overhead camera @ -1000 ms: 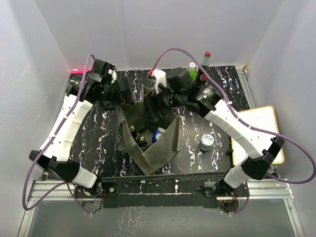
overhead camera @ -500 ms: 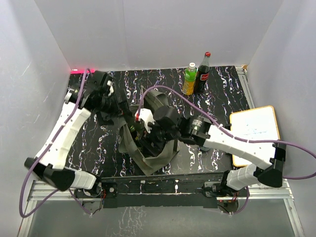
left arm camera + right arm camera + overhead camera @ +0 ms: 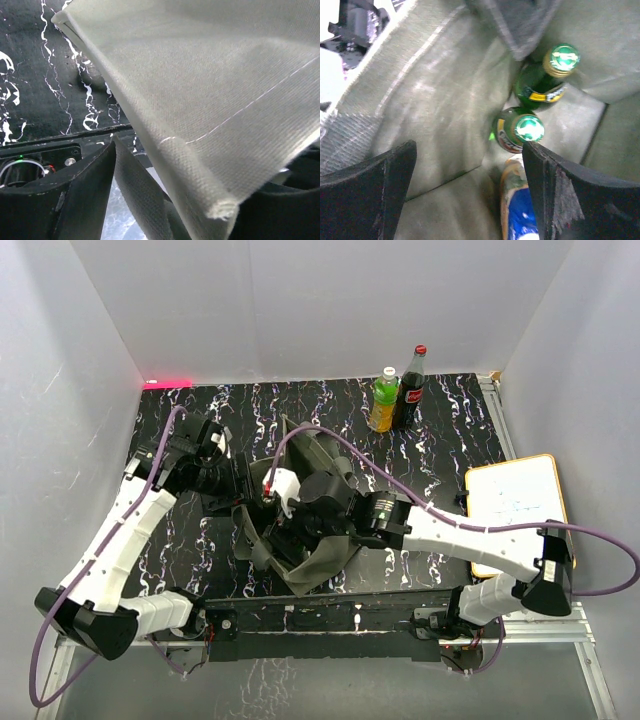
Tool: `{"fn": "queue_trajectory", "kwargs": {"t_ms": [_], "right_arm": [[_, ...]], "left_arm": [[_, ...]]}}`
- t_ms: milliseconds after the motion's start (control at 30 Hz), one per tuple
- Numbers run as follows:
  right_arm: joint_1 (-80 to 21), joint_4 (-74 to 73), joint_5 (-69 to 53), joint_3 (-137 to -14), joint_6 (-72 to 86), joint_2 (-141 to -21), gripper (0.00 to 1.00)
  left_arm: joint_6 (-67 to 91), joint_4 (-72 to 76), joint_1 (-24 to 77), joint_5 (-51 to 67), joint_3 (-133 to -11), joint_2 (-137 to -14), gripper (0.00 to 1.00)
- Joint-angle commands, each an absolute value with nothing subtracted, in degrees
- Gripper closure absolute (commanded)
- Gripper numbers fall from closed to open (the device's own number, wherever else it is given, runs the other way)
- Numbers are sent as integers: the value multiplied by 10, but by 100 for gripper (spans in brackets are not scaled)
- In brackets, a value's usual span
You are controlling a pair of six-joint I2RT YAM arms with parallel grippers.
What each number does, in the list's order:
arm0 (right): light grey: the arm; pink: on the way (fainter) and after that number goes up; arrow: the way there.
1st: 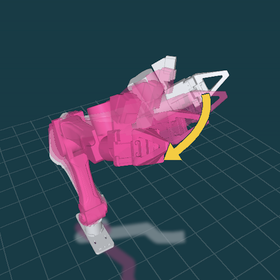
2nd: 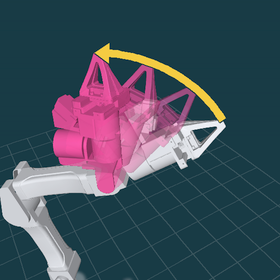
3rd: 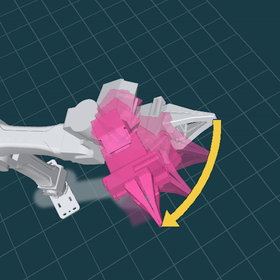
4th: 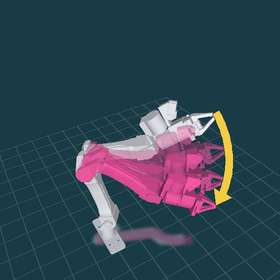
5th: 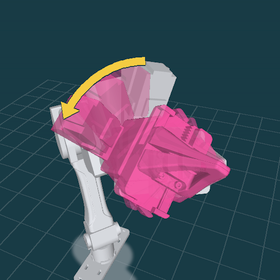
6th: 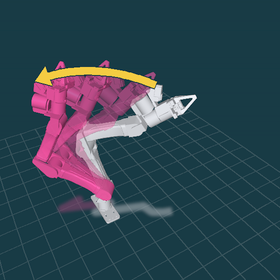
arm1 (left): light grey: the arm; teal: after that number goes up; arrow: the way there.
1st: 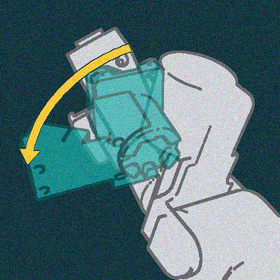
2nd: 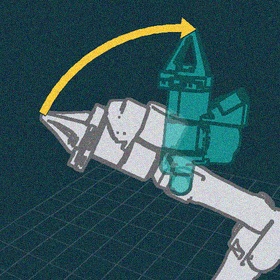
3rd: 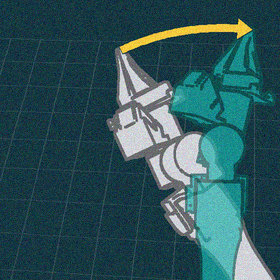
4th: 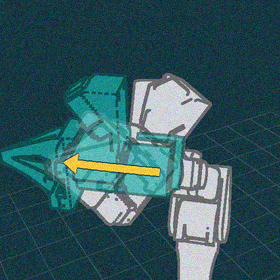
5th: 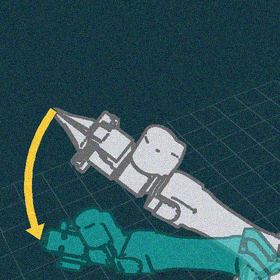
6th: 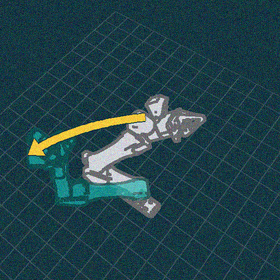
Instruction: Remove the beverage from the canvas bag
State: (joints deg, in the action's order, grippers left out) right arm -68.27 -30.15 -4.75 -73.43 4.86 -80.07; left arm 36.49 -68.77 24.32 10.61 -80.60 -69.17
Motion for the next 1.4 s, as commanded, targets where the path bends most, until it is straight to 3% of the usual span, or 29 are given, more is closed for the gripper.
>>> {"fn": "queue_trajectory", "kwargs": {"t_ms": [0, 367, 467, 633, 900, 1367], "right_arm": [[-686, -268, 38, -760, 65, -751, 6], [-668, -303, 161, -815, 1, -762, 1], [-642, -294, 118, -824, -21, -787, 1], [-600, -188, -13, -792, -61, -816, 1], [-592, -114, -119, -752, -173, -871, 10], [-553, -51, -201, -741, -176, -951, 14]], "left_arm": [[304, -637, 239, 144, -773, -655, 42], [230, -588, 240, 172, -721, -637, 58], [222, -590, 240, 169, -716, -643, 68], [214, -595, 240, 163, -719, -642, 77], [190, -608, 240, 161, -729, -647, 92], [172, -618, 240, 144, -745, -648, 94]]}}
